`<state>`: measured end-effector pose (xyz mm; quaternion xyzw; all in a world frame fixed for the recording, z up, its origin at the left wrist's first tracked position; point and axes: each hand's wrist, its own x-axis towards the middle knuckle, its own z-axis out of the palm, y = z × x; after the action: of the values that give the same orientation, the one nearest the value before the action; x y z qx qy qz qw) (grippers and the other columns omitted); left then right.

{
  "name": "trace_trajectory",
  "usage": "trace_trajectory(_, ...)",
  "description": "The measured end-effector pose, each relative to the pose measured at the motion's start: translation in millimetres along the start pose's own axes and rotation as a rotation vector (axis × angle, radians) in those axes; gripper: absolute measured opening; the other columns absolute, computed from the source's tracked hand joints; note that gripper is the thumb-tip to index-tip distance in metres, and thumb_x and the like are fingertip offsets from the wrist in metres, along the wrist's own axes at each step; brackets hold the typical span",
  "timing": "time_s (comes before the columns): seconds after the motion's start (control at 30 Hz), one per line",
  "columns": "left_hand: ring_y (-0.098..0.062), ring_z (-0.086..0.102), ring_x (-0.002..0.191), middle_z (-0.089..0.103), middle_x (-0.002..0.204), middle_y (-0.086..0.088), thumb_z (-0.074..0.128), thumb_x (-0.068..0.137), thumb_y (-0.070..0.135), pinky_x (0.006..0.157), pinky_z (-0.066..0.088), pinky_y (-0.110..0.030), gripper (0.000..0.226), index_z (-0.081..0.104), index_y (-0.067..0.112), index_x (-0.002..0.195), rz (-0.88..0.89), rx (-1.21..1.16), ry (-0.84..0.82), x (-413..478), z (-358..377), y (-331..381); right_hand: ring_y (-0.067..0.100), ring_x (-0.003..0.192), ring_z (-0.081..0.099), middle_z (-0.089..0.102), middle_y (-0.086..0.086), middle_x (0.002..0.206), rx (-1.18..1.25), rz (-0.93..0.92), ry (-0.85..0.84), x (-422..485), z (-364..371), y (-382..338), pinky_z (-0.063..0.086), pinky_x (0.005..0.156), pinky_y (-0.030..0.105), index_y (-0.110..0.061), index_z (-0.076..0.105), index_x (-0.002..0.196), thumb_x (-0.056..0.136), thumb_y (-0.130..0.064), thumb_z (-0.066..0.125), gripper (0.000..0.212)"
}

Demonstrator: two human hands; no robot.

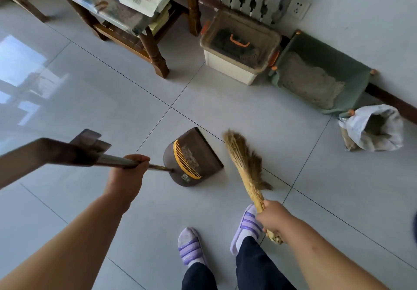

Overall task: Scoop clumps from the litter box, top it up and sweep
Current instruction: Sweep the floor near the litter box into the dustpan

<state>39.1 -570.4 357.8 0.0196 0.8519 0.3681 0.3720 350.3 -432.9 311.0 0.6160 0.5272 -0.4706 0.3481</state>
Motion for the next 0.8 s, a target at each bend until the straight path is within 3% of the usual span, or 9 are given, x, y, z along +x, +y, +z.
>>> trace_trajectory(0.1, -0.022, 0.05, 0.077, 0.057, 0.081, -0.004, 0.06, 0.094, 0.007, 0.073, 0.044, -0.034, 0.014, 0.069, 0.017, 0.096, -0.002, -0.01, -0.019, -2.6, 4.4, -2.7, 0.022, 0.062, 0.059, 0.059, 0.008, 0.084, 0.12, -0.061, -0.065, -27.1, 12.8, 9.3, 0.049, 0.059, 0.028, -0.011, 0.057, 0.113, 0.076, -0.008, 0.049, 0.038)
trace_trajectory(0.17, -0.02, 0.047, 0.071, 0.054, 0.077, -0.004, 0.06, 0.094, 0.006, 0.066, 0.041, -0.031, 0.012, 0.068, 0.013, 0.099, 0.01, -0.012, -0.045, -5.5, 8.3, -1.6, 0.018, 0.053, 0.054, 0.057, 0.011, 0.084, 0.216, -0.098, -0.077, -46.9, 15.7, 23.7, 0.045, 0.048, 0.024, -0.016, 0.052, 0.119, 0.076, -0.005, 0.048, 0.044)
trace_trajectory(0.4, -0.022, 0.05, 0.07, 0.056, 0.077, -0.008, 0.061, 0.093, 0.003, 0.072, 0.045, -0.036, 0.013, 0.069, 0.013, 0.091, 0.119, 0.051, -0.18, -36.5, 23.0, 22.7, 0.015, 0.057, 0.058, 0.06, 0.005, 0.084, 0.545, -0.092, 0.001, -110.3, 49.2, 82.7, 0.044, 0.047, 0.022, -0.031, 0.046, 0.13, 0.081, -0.009, 0.049, 0.054)
trace_trajectory(0.47, -0.022, 0.051, 0.07, 0.056, 0.076, -0.009, 0.061, 0.093, 0.002, 0.07, 0.045, -0.035, 0.014, 0.069, 0.013, 0.09, 0.168, 0.091, -0.234, -51.8, 32.4, 32.9, 0.016, 0.054, 0.055, 0.063, 0.002, 0.068, 0.607, -0.075, 0.072, -122.7, 58.8, 101.2, 0.042, 0.048, 0.024, -0.022, 0.052, 0.126, 0.081, -0.009, 0.048, 0.047)
trace_trajectory(0.53, -0.022, 0.053, 0.072, 0.059, 0.078, -0.008, 0.061, 0.093, 0.004, 0.073, 0.047, -0.036, 0.016, 0.07, 0.017, 0.088, 0.216, 0.143, -0.283, -71.1, 46.1, 42.5, 0.018, 0.051, 0.051, 0.059, 0.003, 0.057, 0.72, -0.054, 0.113, -137.9, 65.2, 122.0, 0.04, 0.05, 0.026, -0.011, 0.059, 0.109, 0.08, -0.004, 0.047, 0.032)
trace_trajectory(0.63, -0.021, 0.053, 0.07, 0.059, 0.075, -0.005, 0.062, 0.092, 0.007, 0.069, 0.046, -0.034, 0.015, 0.071, 0.018, 0.087, 0.279, 0.211, -0.352, -104.5, 70.4, 55.2, 0.024, 0.055, 0.051, 0.054, 0.015, 0.067, 0.943, 0.016, 0.118, -161.0, 73.6, 154.6, 0.042, 0.05, 0.029, -0.004, 0.06, 0.099, 0.08, 0.002, 0.048, 0.023)
trace_trajectory(0.7, -0.02, 0.051, 0.067, 0.057, 0.073, -0.003, 0.062, 0.091, 0.009, 0.064, 0.044, -0.031, 0.014, 0.071, 0.018, 0.087, 0.328, 0.257, -0.404, -134.8, 90.5, 64.5, 0.024, 0.053, 0.051, 0.053, 0.016, 0.066, 1.053, 0.021, 0.13, -180.5, 78.3, 181.4, 0.043, 0.046, 0.028, -0.005, 0.06, 0.099, 0.083, 0.004, 0.049, 0.022)
trace_trajectory(0.8, -0.021, 0.057, 0.072, 0.063, 0.08, -0.004, 0.062, 0.092, 0.012, 0.069, 0.049, -0.032, 0.016, 0.07, 0.024, 0.086, 0.408, 0.329, -0.47, -177.9, 117.3, 71.4, 0.02, 0.046, 0.048, 0.053, 0.016, 0.065, 1.173, 0.04, 0.143, -202.3, 88.3, 220.4, 0.04, 0.041, 0.024, -0.003, 0.06, 0.099, 0.083, 0.004, 0.051, 0.02)
